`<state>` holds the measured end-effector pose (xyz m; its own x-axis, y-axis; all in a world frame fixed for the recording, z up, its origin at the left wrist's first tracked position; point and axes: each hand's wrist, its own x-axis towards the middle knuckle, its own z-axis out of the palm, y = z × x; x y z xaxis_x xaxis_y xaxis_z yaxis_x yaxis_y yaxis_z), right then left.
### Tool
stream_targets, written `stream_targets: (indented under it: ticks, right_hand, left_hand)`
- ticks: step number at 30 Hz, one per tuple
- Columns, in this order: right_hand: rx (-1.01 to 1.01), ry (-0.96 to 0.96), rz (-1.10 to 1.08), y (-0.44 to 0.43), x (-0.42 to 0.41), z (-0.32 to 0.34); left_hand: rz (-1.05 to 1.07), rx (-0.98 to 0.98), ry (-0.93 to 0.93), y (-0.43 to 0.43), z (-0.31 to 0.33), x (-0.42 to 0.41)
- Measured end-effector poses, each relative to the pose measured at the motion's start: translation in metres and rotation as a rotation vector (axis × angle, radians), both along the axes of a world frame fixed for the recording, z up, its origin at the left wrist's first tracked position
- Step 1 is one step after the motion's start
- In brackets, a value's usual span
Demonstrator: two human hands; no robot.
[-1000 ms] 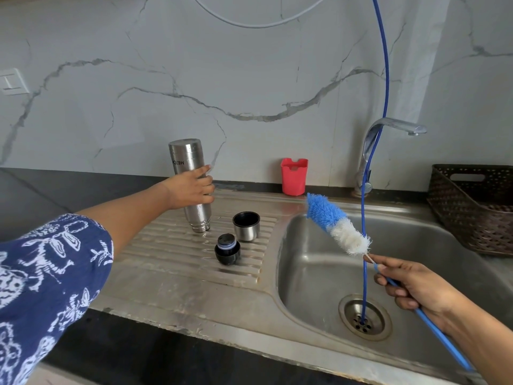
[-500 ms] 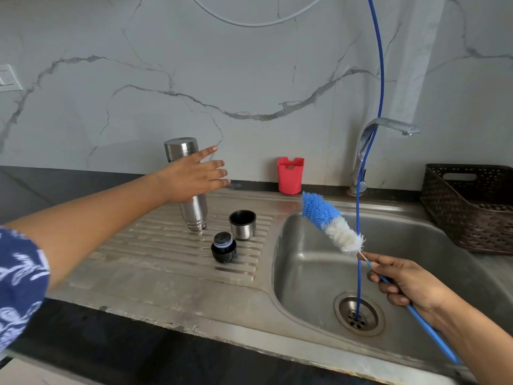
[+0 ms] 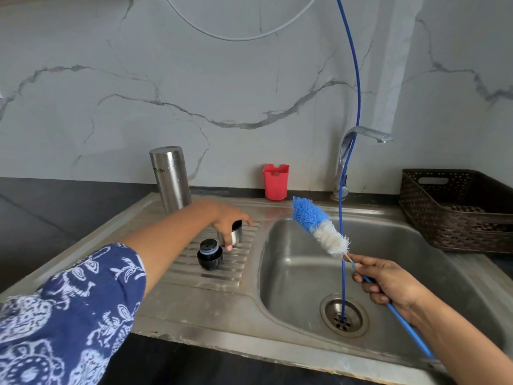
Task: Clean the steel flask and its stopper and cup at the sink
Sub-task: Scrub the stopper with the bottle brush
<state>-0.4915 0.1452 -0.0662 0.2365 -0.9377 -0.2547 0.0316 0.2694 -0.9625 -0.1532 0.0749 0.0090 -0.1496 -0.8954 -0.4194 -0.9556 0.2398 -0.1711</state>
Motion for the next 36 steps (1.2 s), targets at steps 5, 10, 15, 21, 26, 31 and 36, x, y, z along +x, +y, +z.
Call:
stream_targets:
  ticks: [5, 10, 15, 21, 26, 31, 36]
  right_hand:
    - [-0.002, -0.002, 0.004, 0.0, -0.001, 0.003]
    - [-0.025, 0.016, -0.012, 0.0, -0.002, 0.005]
    - [-0.168, 0.208, -0.069, -0.002, -0.004, 0.013]
    - [-0.686, 1.048, -0.039, -0.029, 0.009, 0.089]
    - [-0.815, 1.526, -0.017, -0.081, 0.054, 0.164]
    - [-0.842, 1.843, 0.0, -0.115, 0.093, 0.198]
    - [-0.869, 1.98, 0.083, -0.139, 0.109, 0.213]
  left_hand:
    - [-0.037, -0.04, -0.071, -0.007, 0.0, 0.003]
    - [0.025, -0.204, 0.11, 0.0, 0.014, 0.009]
    - [0.315, -0.478, 0.798, 0.027, 0.015, 0.013]
    - [0.684, -0.408, 1.861, 0.05, -0.002, -0.016]
    - [0.822, -0.29, 2.15, 0.049, -0.012, -0.035]
    - [0.932, -0.29, 2.291, 0.039, -0.016, -0.032]
    - [0.976, -0.278, 2.321, 0.027, -0.014, -0.031]
